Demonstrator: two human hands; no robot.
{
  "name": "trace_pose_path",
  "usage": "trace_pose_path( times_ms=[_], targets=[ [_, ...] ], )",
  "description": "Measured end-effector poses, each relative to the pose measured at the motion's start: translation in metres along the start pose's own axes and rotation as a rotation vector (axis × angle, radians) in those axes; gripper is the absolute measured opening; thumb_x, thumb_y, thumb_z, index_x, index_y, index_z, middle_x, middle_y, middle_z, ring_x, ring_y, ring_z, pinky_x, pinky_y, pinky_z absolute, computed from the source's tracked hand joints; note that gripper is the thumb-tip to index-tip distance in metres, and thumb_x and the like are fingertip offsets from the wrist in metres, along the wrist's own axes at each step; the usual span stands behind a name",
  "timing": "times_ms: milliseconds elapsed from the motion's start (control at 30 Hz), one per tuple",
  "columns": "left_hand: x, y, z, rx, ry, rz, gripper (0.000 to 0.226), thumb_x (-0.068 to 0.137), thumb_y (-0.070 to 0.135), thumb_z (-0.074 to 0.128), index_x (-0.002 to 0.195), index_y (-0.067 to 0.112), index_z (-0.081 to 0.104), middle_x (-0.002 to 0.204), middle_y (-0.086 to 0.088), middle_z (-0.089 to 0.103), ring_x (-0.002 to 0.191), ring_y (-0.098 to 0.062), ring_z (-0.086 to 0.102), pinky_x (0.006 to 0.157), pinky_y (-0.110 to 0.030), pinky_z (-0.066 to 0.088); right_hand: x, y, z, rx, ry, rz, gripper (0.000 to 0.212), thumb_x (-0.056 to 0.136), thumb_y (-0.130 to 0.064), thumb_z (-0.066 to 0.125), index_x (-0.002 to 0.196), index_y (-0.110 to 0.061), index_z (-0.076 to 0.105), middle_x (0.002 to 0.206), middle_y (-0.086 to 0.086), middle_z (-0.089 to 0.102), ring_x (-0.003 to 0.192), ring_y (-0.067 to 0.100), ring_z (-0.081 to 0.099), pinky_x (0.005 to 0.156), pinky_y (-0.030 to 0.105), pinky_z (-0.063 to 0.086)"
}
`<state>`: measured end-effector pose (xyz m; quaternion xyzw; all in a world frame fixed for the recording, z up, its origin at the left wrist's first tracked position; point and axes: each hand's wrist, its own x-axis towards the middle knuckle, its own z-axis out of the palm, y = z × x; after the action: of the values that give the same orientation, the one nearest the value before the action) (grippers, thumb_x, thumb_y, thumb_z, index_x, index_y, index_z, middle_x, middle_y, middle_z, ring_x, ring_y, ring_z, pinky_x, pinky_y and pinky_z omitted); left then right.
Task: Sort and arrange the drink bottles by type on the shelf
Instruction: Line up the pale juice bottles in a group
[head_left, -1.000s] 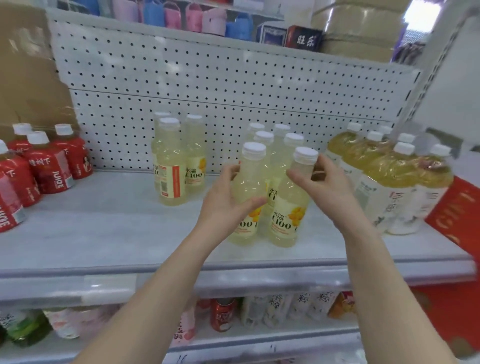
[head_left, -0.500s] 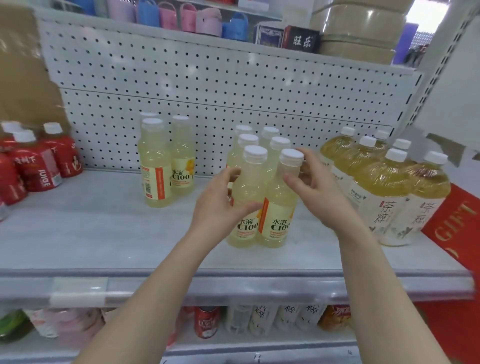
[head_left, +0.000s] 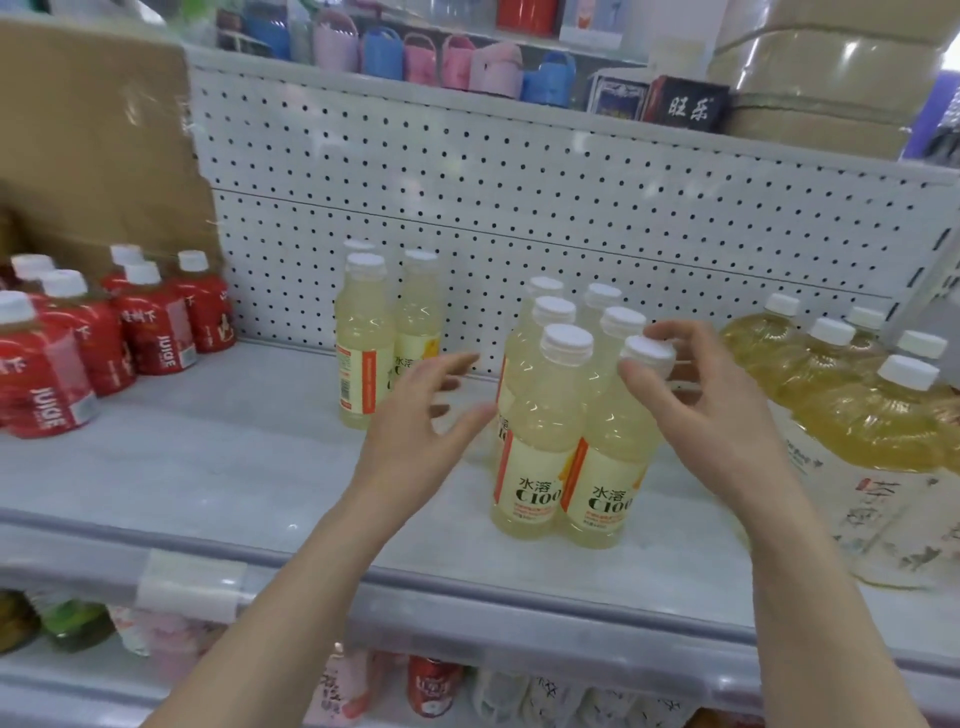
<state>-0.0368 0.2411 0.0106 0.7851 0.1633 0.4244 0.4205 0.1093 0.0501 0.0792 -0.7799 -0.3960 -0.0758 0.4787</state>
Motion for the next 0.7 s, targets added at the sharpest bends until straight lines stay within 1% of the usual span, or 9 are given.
trace_pose_path(
  times_ms=[67, 133, 200, 333, 433, 500, 567, 633, 700],
  targets=[
    [0.017, -0.017, -0.026, 0.097, 0.248, -0.029, 0.056, 0.086, 0.028, 0.074, 0.137, 0.028, 0.051, 0.127, 0.008, 0.051, 0.118, -0.009, 0.054, 0.098, -0.029, 0.048, 0.004, -0.006, 0.004, -0.041, 0.111, -0.042, 0.038, 0.094, -0.057, 0.059, 0.125, -0.034, 0.056, 0.11, -0.019, 0.062, 0.101, 0.006, 0.061, 0.085, 0.032, 0.05],
    [0.04, -0.035, -0.05, 0.223, 0.339, -0.107, 0.069, 0.085, 0.033, 0.074, 0.144, 0.021, 0.041, 0.137, 0.001, 0.046, 0.128, -0.019, 0.048, 0.106, -0.04, 0.044, 0.006, -0.014, 0.015, -0.174, 0.219, -0.131, 0.045, 0.093, -0.057, 0.053, 0.128, -0.029, 0.059, 0.117, -0.008, 0.064, 0.109, 0.014, 0.06, 0.093, 0.032, 0.044],
    [0.062, -0.051, -0.063, 0.273, 0.262, -0.222, 0.078, 0.083, 0.041, 0.073, 0.148, 0.019, 0.034, 0.145, -0.002, 0.045, 0.131, -0.023, 0.047, 0.105, -0.048, 0.043, 0.006, -0.025, 0.03, -0.297, 0.333, -0.259, 0.042, 0.094, -0.046, 0.057, 0.126, -0.021, 0.064, 0.12, 0.0, 0.063, 0.114, 0.018, 0.055, 0.096, 0.027, 0.036],
    [0.078, -0.068, -0.071, 0.27, 0.054, -0.295, 0.083, 0.07, 0.062, 0.066, 0.142, 0.032, 0.036, 0.133, 0.003, 0.057, 0.109, -0.025, 0.063, 0.084, -0.054, 0.056, 0.004, -0.037, 0.06, -0.428, 0.416, -0.408, 0.032, 0.095, -0.03, 0.063, 0.12, -0.013, 0.068, 0.118, 0.006, 0.065, 0.112, 0.022, 0.053, 0.096, 0.031, 0.039],
    [0.074, -0.06, -0.074, 0.258, -0.044, -0.259, 0.076, 0.081, 0.046, 0.073, 0.145, 0.026, 0.036, 0.132, 0.003, 0.056, 0.1, -0.023, 0.063, 0.068, -0.036, 0.056, 0.006, -0.041, 0.064, -0.465, 0.331, -0.313, 0.029, 0.098, -0.034, 0.058, 0.115, -0.015, 0.072, 0.114, 0.003, 0.069, 0.111, 0.02, 0.056, 0.091, 0.025, 0.034],
    [0.059, -0.05, -0.068, 0.199, -0.118, -0.237, 0.073, 0.084, 0.037, 0.075, 0.146, 0.024, 0.038, 0.124, 0.008, 0.055, 0.1, -0.019, 0.061, 0.061, -0.024, 0.048, 0.007, -0.043, 0.062, -0.476, 0.278, -0.263, 0.029, 0.101, -0.036, 0.055, 0.113, -0.016, 0.073, 0.113, 0.001, 0.07, 0.11, 0.021, 0.059, 0.092, 0.03, 0.038],
    [0.037, -0.034, -0.056, 0.088, -0.214, -0.172, 0.072, 0.082, 0.034, 0.077, 0.144, 0.027, 0.041, 0.123, 0.013, 0.055, 0.102, -0.013, 0.061, 0.072, -0.025, 0.051, 0.006, -0.043, 0.061, -0.476, 0.253, -0.25, 0.028, 0.102, -0.036, 0.057, 0.114, -0.017, 0.073, 0.115, -0.001, 0.07, 0.111, 0.019, 0.058, 0.095, 0.034, 0.04],
    [0.02, -0.021, -0.041, -0.008, -0.332, -0.127, 0.07, 0.08, 0.036, 0.078, 0.14, 0.031, 0.044, 0.127, 0.015, 0.057, 0.108, -0.009, 0.061, 0.088, -0.032, 0.053, 0.005, -0.041, 0.06, -0.471, 0.241, -0.247, 0.032, 0.101, -0.042, 0.055, 0.116, -0.019, 0.072, 0.116, -0.002, 0.07, 0.114, 0.019, 0.059, 0.099, 0.037, 0.041],
    [0.013, -0.016, -0.031, -0.059, -0.393, -0.116, 0.07, 0.078, 0.039, 0.08, 0.139, 0.033, 0.046, 0.129, 0.015, 0.057, 0.11, -0.008, 0.06, 0.093, -0.038, 0.054, 0.004, -0.038, 0.059, -0.491, 0.227, -0.237, 0.042, 0.097, -0.051, 0.049, 0.119, -0.023, 0.071, 0.117, -0.003, 0.071, 0.118, 0.021, 0.06, 0.104, 0.041, 0.037]
  ],
)
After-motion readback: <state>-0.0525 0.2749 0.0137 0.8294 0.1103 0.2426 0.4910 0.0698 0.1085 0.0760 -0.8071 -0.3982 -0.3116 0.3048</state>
